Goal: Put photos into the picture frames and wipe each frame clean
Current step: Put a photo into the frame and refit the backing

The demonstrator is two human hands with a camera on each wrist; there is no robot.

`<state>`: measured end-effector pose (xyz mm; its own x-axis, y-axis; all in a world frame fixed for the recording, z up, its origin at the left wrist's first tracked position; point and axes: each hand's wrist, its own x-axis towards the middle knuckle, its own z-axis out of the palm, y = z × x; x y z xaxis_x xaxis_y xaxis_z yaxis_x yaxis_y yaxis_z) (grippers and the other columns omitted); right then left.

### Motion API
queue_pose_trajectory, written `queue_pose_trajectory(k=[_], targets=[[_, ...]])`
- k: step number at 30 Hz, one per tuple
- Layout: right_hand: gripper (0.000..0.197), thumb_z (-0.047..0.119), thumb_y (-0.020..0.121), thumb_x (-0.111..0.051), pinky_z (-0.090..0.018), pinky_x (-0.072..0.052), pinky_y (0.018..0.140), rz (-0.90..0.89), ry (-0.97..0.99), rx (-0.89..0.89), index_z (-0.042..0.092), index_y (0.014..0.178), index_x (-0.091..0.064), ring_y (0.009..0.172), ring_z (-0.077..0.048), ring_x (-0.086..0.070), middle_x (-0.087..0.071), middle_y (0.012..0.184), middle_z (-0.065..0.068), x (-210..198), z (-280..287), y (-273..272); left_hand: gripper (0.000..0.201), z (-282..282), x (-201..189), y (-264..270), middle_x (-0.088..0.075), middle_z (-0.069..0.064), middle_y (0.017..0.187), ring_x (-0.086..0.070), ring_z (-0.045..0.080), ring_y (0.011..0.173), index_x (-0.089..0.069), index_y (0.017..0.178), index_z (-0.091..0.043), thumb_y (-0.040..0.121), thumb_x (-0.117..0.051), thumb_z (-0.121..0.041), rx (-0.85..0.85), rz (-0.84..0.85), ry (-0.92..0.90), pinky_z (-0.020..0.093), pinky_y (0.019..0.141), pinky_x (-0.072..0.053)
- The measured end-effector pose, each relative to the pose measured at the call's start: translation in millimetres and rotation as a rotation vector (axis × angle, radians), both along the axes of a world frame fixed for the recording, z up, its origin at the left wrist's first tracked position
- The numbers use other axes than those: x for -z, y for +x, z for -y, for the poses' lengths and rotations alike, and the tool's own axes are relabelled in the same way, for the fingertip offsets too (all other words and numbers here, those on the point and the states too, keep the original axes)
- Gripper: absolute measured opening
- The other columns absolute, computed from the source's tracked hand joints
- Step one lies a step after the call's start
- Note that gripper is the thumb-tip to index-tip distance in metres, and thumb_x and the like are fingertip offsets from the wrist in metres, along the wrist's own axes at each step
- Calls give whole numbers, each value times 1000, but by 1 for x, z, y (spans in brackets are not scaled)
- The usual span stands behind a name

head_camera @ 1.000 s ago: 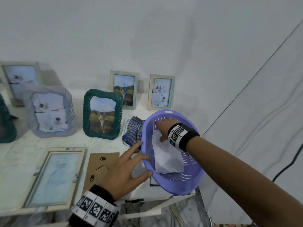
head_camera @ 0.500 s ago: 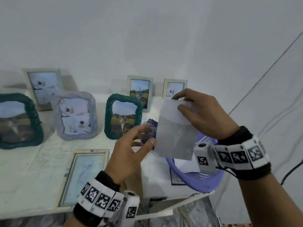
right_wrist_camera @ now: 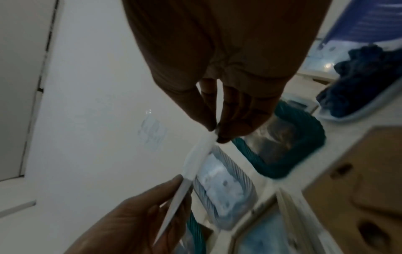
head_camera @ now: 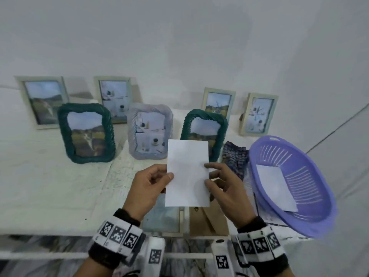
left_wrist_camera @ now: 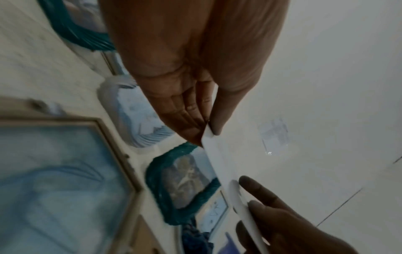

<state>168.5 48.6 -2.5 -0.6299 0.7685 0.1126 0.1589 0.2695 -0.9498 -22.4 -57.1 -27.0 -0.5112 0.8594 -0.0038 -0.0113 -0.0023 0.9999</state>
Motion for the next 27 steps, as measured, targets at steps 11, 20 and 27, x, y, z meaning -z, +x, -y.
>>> queue_pose_trajectory(k=[11,20,27], targets=[[32,17,91,-59,-30,-52,73,347,94,76,46,103,-58,78,-6,-57,-57,83,15,67,43,-19,33,53,61,-55,-60,-16,107,-56,1,97,-62,112,-31,83,-57,-47,-34,-555,-187,17,84,-42],[29,39,95,-49,-2,-37,63,723,300,52,47,122,-56,82,4,-48,-61,105,23,45,61,-38,33,62,97,-63,-61,-17,114,-54,7,107,-64,114,-31,89,-49,-45,71,-697,-164,42,93,-44],[34,29,96,-51,-5,-33,57,725,371,-50,29,130,-59,73,-4,-43,-46,91,9,58,64,-51,31,62,100,-63,-61,-17,114,-53,8,108,-63,113,-33,88,-50,-45,63,-706,-170,43,93,-43]])
